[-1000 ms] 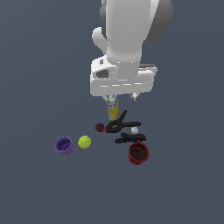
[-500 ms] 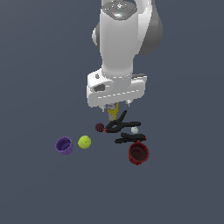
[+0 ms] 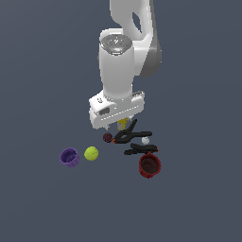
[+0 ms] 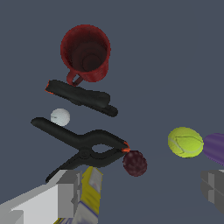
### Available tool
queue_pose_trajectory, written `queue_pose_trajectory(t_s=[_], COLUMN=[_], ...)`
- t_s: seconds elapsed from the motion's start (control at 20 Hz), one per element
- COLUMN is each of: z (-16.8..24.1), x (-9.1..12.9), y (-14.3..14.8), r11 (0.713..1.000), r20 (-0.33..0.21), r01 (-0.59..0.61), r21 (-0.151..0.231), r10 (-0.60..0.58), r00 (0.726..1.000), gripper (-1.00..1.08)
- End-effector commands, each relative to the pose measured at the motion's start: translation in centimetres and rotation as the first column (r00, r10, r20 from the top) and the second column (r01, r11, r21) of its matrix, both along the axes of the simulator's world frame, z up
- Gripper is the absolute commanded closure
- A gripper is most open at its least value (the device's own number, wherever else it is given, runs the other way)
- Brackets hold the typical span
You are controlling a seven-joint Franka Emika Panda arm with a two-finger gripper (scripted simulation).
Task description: Pick up a designated object from a clutter of objects.
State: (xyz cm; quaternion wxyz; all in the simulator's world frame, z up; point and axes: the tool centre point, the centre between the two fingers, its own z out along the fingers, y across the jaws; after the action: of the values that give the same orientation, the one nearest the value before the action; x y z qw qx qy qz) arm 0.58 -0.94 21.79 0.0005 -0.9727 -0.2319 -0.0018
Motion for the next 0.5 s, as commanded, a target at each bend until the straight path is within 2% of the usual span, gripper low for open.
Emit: queue_pose_trajectory(t_s=[0.0, 0.45], z=[-1.4, -6.1], x=[-0.2, -1.4], y=[-0.6, -2.7], r11=[0.999, 0.971], r20=[0.000, 0.000], r01=[-0.054, -0.241], r21=[0.000, 0.000], r10=[0.054, 0.241], r00=[0.999, 0.971], gripper=[-0.92, -0.92])
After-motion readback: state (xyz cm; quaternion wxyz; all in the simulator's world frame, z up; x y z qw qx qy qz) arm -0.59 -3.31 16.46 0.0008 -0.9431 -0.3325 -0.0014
